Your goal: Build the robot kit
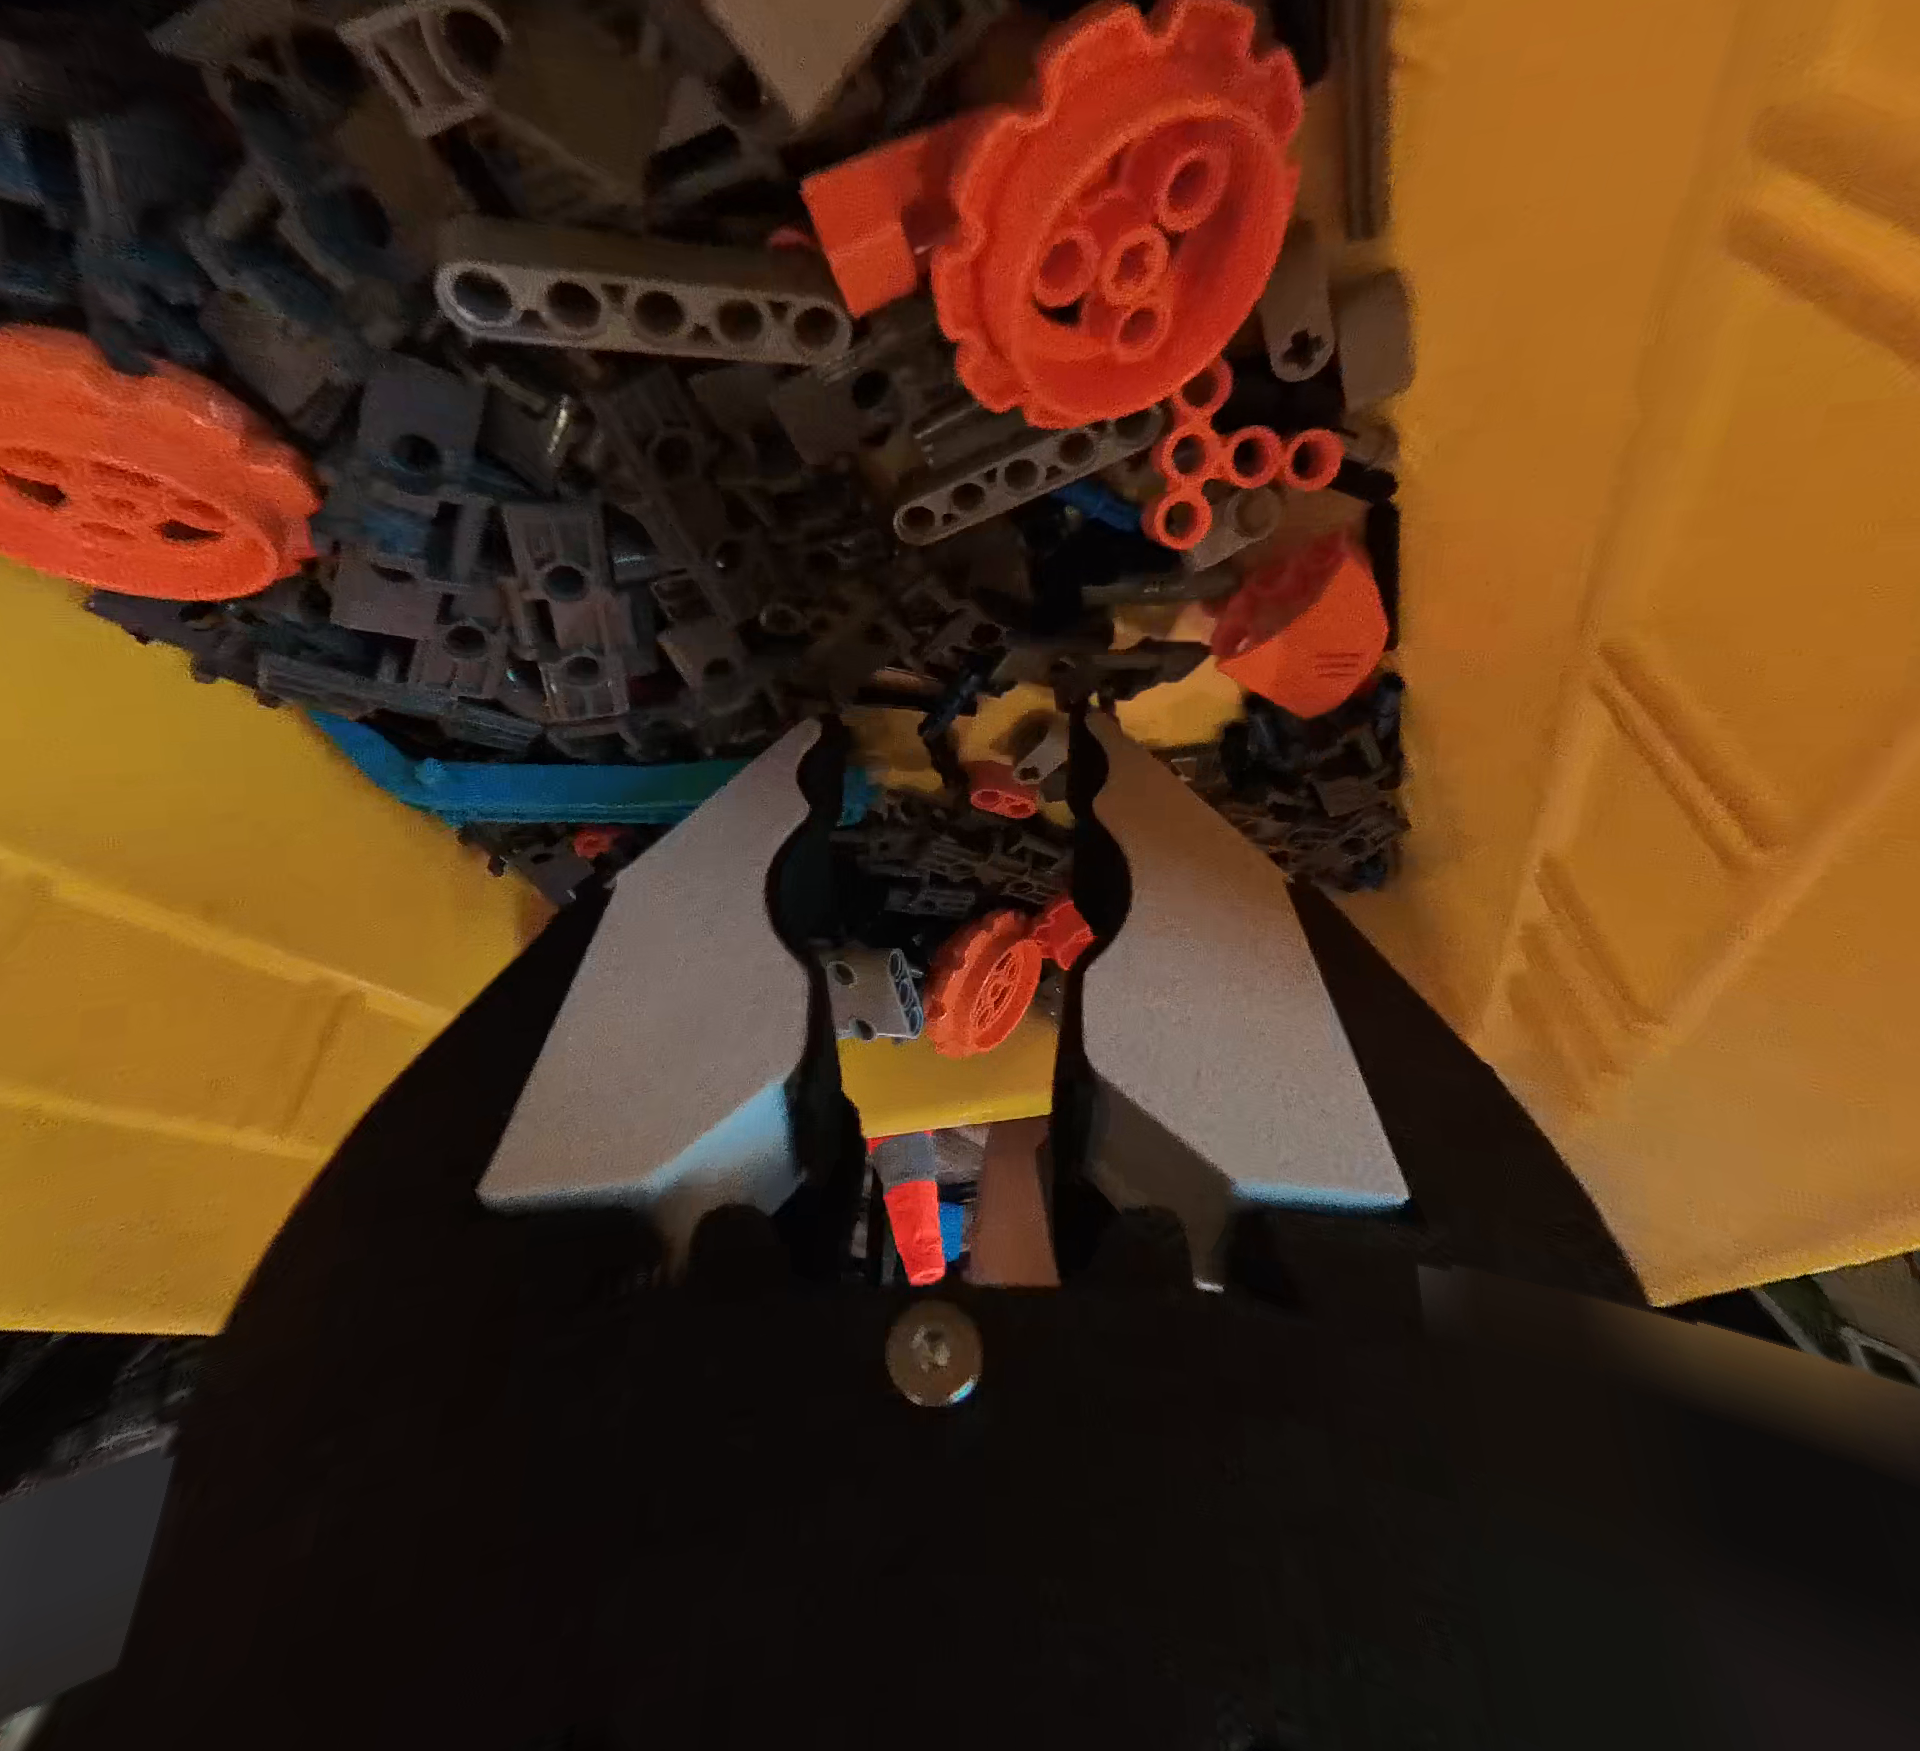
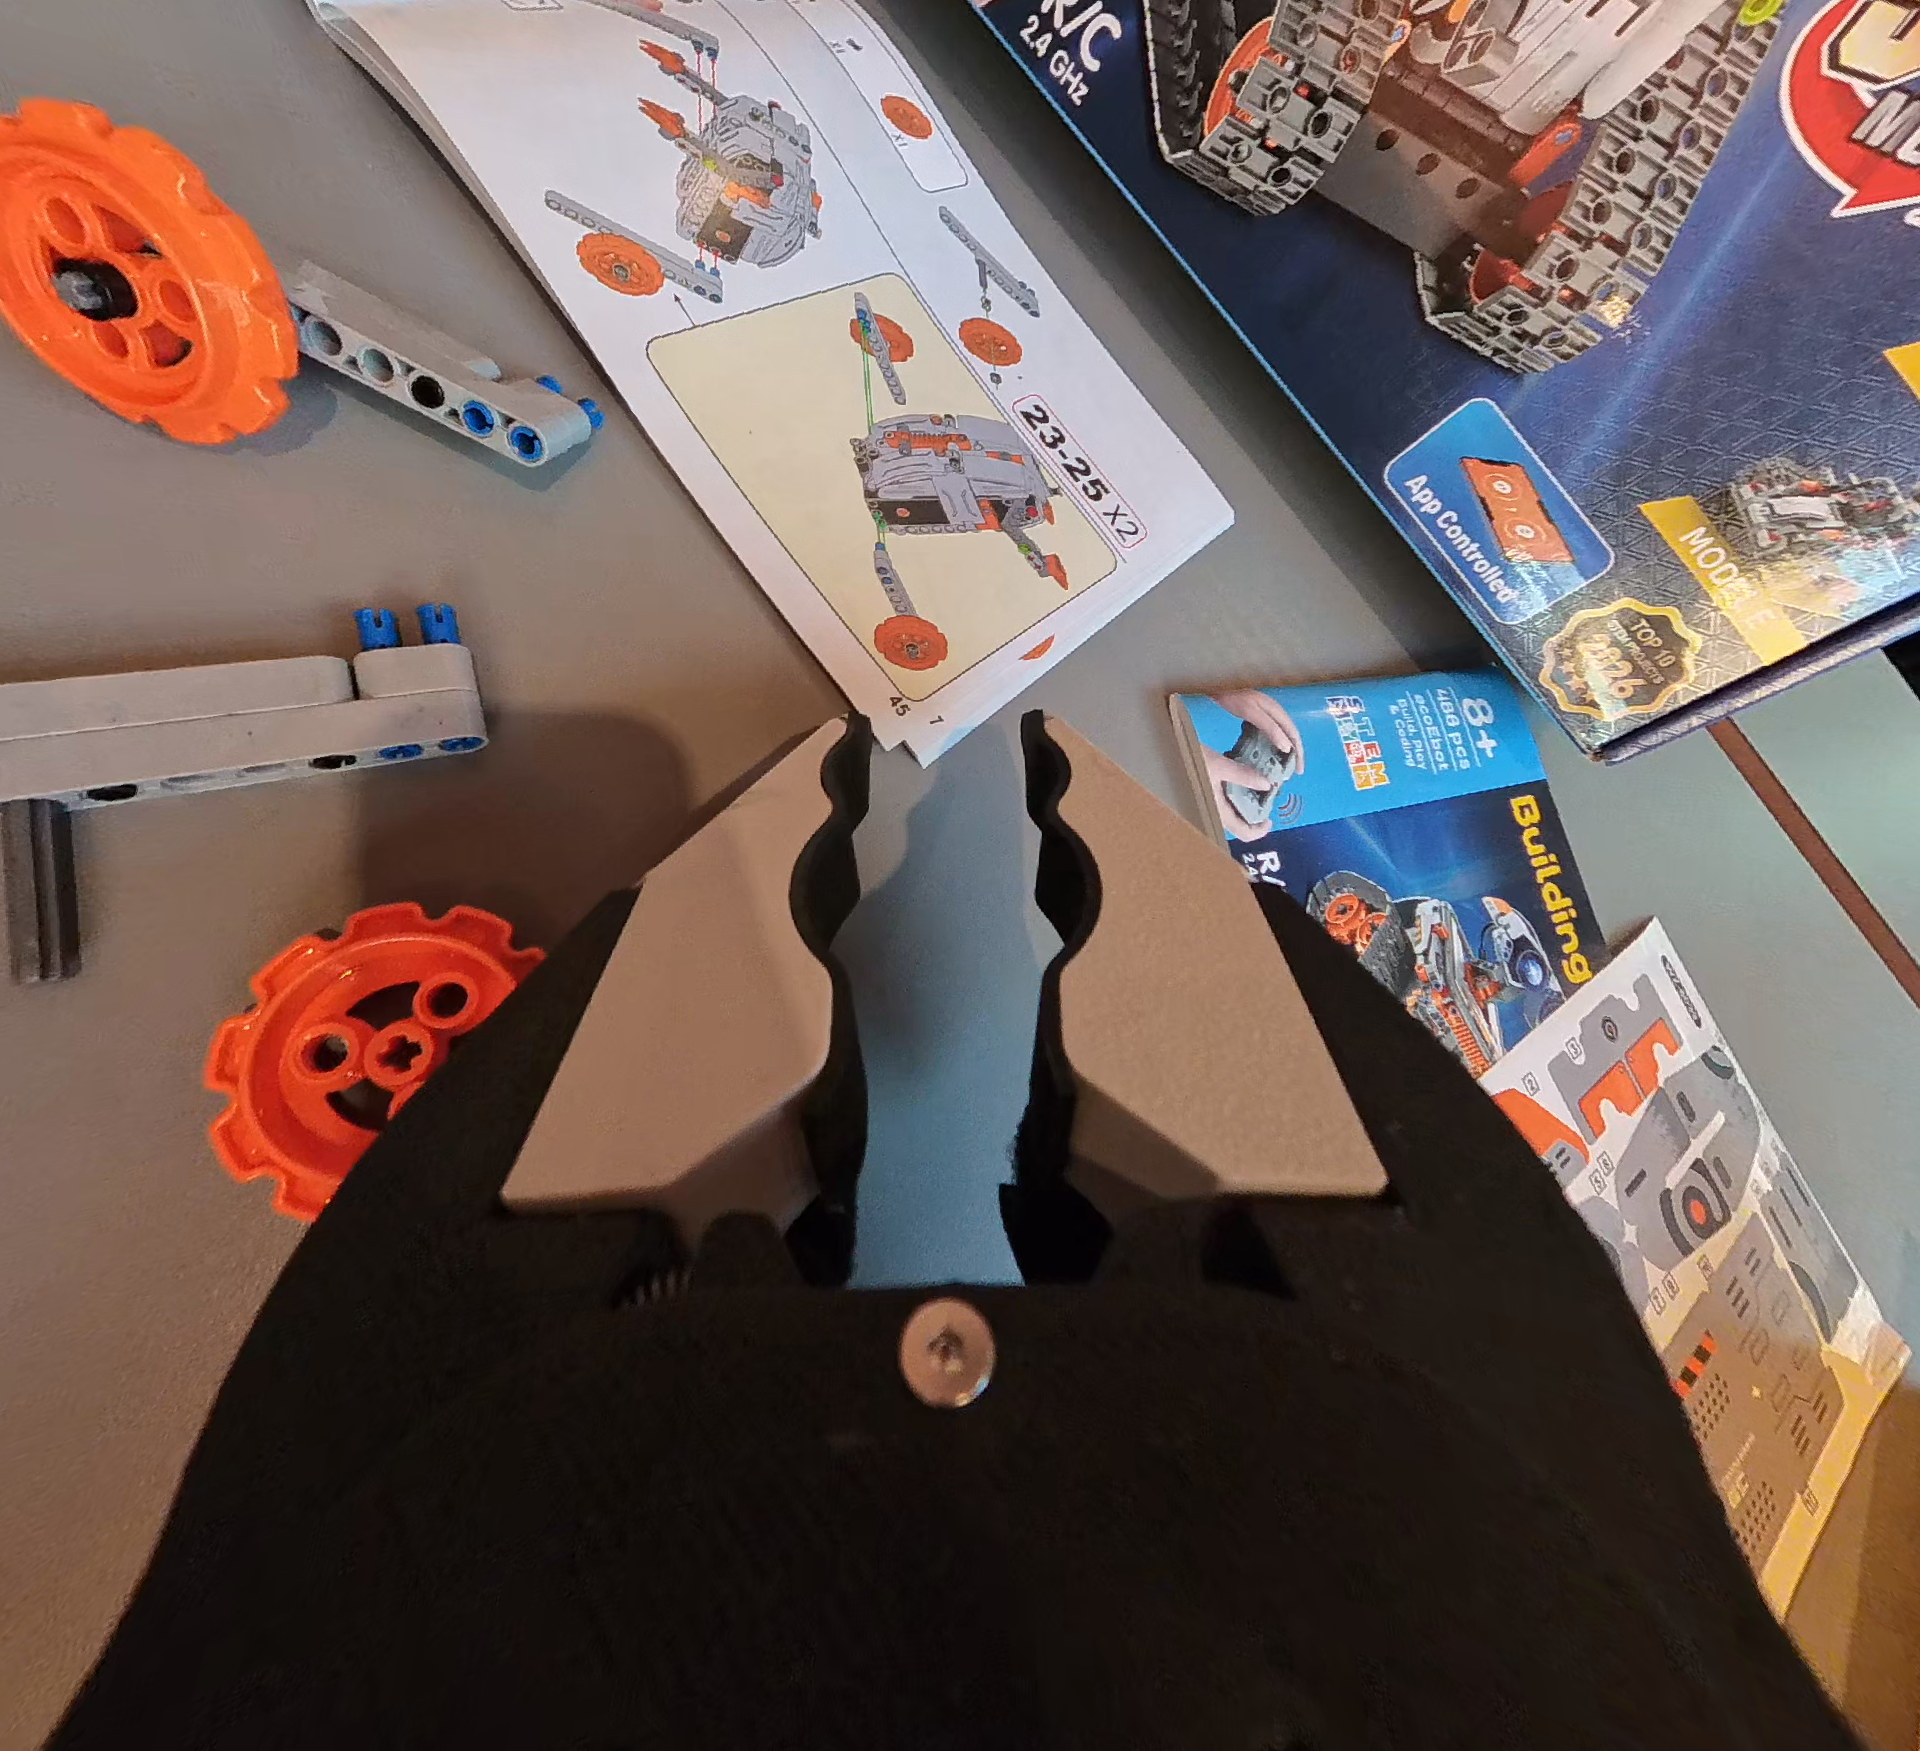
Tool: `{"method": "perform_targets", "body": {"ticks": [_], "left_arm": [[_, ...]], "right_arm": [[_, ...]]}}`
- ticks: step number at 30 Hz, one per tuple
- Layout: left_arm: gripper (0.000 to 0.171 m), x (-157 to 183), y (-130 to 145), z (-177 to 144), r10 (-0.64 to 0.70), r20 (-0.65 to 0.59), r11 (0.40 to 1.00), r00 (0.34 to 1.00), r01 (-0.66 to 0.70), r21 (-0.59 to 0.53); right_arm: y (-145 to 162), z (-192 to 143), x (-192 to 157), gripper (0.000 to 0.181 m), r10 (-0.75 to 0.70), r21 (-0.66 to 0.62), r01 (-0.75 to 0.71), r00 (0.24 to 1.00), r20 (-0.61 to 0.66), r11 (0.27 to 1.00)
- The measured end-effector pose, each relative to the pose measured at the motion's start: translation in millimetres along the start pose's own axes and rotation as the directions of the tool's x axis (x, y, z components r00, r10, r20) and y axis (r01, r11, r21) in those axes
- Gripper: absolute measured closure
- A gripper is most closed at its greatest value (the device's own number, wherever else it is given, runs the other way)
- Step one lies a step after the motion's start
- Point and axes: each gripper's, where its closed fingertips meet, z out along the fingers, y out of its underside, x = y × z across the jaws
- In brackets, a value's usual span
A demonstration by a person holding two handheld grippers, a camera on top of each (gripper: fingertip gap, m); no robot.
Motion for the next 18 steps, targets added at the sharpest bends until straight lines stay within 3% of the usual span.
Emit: {"method": "perform_targets", "body": {"ticks": [6,13,16,18], "left_arm": [[0.148,-13.0,5.0,-3.4,-0.035,-0.013,0.999,0.999,0.035,0.015],[0.154,-31.0,8.4,-4.7,-0.094,-0.012,0.995,0.995,0.094,0.028],[0.138,-18.4,10.7,-2.4,-0.053,-0.062,0.998,0.997,0.054,0.013],[0.135,-14.6,11.1,0.9,-0.015,-0.032,1.000,0.999,0.015,-0.012]], "right_arm": [[-0.1,0.1,0.2,0.153,0.005,0.002,-0.005,1.000,0.001,1.000],[-0.1,0.0,0.0,0.153,0.002,0.002,-0.002,1.000,0.000,1.000],[-0.1,0.1,0.0,0.153,-0.001,0.001,0.001,1.000,-0.002,1.000],[-0.1,0.1,0.0,0.153,-0.003,0.000,0.003,1.000,-0.002,1.000]]}}
